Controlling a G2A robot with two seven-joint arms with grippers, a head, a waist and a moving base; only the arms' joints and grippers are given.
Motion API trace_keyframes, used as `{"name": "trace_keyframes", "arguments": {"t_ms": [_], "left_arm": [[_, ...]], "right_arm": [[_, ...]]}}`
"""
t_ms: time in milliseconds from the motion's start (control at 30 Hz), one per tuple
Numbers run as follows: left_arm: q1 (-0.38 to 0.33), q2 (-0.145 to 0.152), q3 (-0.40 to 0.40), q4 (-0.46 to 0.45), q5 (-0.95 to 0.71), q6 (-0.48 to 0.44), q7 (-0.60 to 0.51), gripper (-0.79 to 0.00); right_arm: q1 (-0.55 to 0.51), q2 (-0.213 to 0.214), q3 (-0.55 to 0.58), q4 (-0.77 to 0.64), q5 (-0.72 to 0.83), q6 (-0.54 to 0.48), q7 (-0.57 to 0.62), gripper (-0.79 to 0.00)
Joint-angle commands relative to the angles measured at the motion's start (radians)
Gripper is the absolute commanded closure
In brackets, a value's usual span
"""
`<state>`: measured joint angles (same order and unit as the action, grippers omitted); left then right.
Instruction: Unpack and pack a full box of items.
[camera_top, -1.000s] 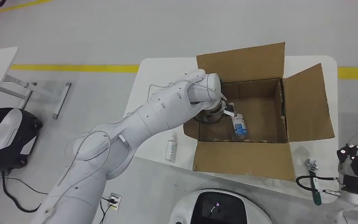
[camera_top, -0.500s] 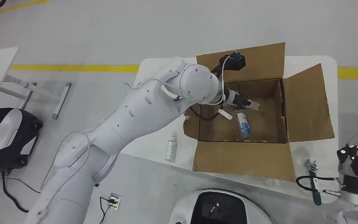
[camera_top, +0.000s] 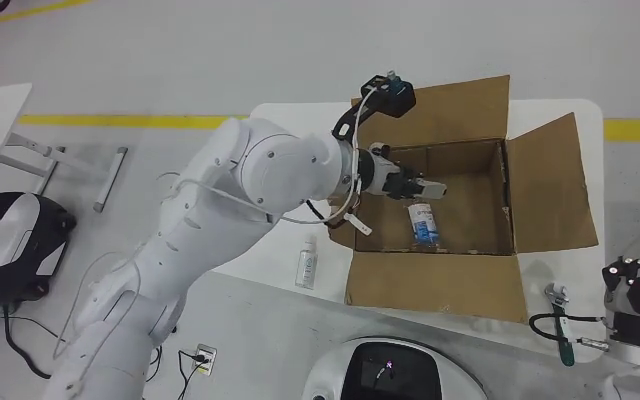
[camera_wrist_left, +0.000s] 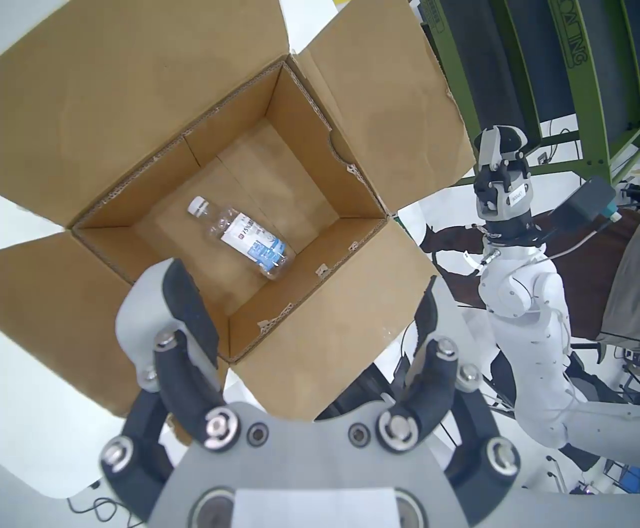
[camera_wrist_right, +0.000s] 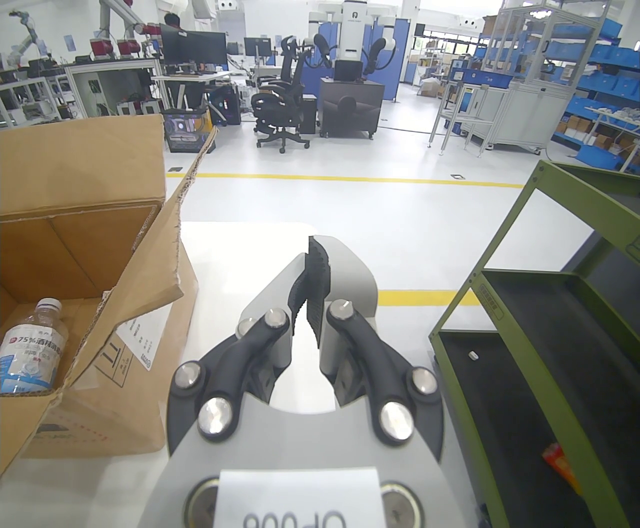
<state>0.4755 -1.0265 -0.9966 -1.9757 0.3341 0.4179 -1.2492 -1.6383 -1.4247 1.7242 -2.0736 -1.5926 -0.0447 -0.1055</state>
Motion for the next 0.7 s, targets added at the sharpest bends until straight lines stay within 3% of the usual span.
{"name": "trace_keyframes", "arguments": {"t_ms": [0, 167, 300, 467, 667], "left_arm": [[0.000, 0.000, 0.000, 0.000, 0.000, 0.000, 0.000, -0.785], [0.000, 0.000, 0.000, 0.000, 0.000, 0.000, 0.000, -0.785], [0.034, 0.011, -0.015, -0.064, 0.064, -0.083, 0.031, -0.785], [0.088, 0.045, -0.090, -0.167, 0.228, -0.135, -0.079, -0.785], [0.218, 0.086, -0.207, -0.299, 0.401, -0.193, -0.194, -0.785]], "right_arm": [[0.000, 0.000, 0.000, 0.000, 0.000, 0.000, 0.000, 0.000], [0.000, 0.000, 0.000, 0.000, 0.000, 0.000, 0.000, 0.000], [0.000, 0.000, 0.000, 0.000, 0.000, 0.000, 0.000, 0.000], [0.000, 0.000, 0.000, 0.000, 0.000, 0.000, 0.000, 0.000], [0.000, 0.000, 0.000, 0.000, 0.000, 0.000, 0.000, 0.000]]}}
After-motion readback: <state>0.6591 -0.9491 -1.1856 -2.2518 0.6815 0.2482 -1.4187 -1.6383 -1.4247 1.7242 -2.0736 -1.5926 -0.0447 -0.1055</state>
